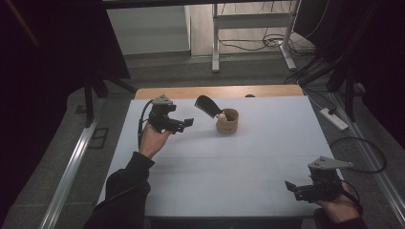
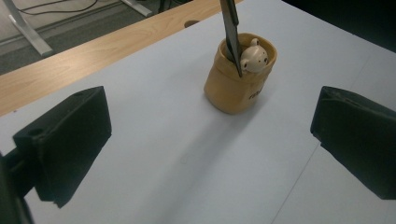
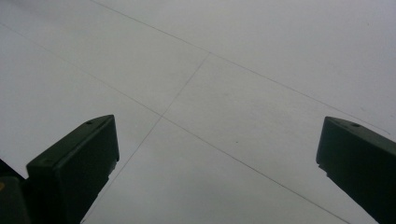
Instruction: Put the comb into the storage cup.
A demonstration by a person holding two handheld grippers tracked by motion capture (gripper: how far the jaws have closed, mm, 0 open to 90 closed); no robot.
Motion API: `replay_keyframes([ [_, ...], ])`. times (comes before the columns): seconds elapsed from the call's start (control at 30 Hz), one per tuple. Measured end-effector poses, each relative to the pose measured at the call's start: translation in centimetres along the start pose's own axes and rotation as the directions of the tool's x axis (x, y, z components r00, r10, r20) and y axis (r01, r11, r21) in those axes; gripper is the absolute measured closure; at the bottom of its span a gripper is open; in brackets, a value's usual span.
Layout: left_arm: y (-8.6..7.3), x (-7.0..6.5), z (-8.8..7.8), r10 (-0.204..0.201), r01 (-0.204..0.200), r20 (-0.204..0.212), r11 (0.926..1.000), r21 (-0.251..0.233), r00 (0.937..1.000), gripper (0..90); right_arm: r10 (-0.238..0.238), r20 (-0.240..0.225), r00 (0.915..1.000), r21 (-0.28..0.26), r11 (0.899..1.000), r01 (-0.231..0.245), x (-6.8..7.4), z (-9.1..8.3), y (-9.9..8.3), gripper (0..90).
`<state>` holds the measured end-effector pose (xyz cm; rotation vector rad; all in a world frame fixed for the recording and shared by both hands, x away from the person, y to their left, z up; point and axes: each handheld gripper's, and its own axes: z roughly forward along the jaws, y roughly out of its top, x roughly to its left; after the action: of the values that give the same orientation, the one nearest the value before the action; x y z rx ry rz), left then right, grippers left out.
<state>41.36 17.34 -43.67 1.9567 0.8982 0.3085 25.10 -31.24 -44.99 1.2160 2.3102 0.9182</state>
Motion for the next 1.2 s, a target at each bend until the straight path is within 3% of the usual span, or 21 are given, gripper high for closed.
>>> replay_keyframes([
  [0.5, -1.6, -0.7, -0.6, 0.019, -0.018, -0.022, 0.9998, 0.007, 0.9996, 0.0, -0.003, 0.002, 1.0, -0.002, 1.0, 0.003, 0.0, 0.0, 0.0, 0.0],
  [1.2, -2.9, -1.4, -2.0, 0.02, -0.019, -0.011, 0.9997, 0.015, 0.9997, 0.0, -0.008, 0.002, 1.0, -0.004, 1.0, 0.008, 0.1, -0.1, 0.0, 0.0],
])
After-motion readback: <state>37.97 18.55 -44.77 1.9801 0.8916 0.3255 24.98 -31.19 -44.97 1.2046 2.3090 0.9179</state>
